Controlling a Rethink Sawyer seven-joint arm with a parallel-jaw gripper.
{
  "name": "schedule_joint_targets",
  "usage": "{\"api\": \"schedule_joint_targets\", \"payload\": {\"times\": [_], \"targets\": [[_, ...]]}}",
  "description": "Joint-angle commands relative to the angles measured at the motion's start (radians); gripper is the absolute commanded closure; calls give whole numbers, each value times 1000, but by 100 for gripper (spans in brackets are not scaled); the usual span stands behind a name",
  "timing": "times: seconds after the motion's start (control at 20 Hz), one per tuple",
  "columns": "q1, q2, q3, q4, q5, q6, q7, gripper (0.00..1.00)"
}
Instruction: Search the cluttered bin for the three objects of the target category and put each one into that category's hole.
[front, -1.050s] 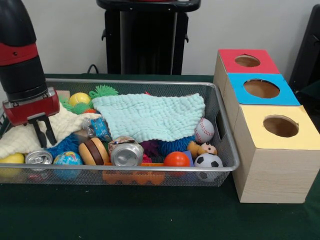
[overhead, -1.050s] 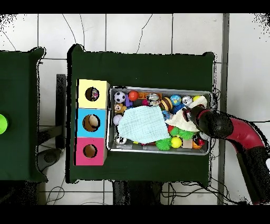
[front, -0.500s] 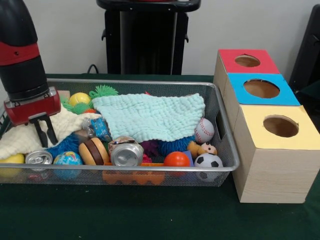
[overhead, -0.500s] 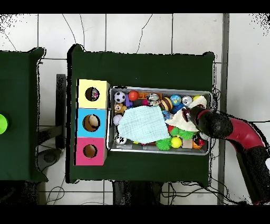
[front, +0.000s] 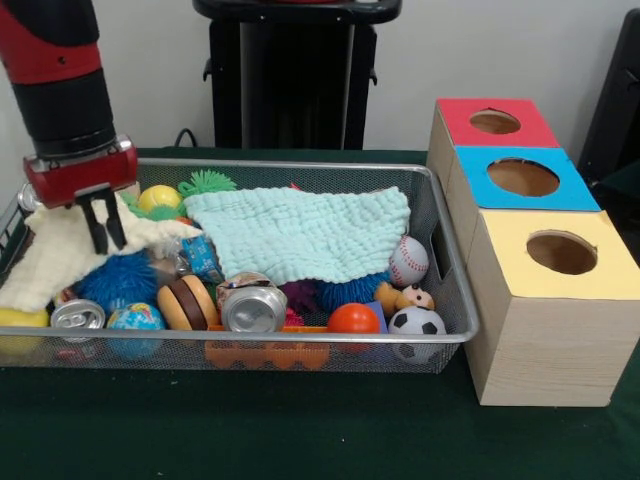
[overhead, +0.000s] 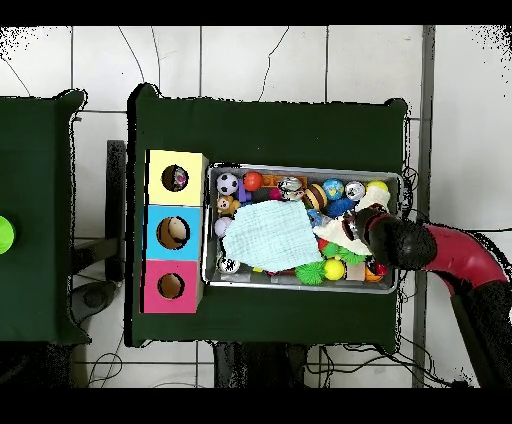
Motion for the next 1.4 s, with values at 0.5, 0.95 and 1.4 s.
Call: {"api": "schedule_joint_targets", "payload": {"times": [0.5, 0.95, 1.4], "targets": [[279, -236, -294, 333, 198, -51, 499, 100], [488, -258, -422, 444, 346, -200, 717, 100], [627, -224, -493, 487, 424, -351, 839, 100]]}}
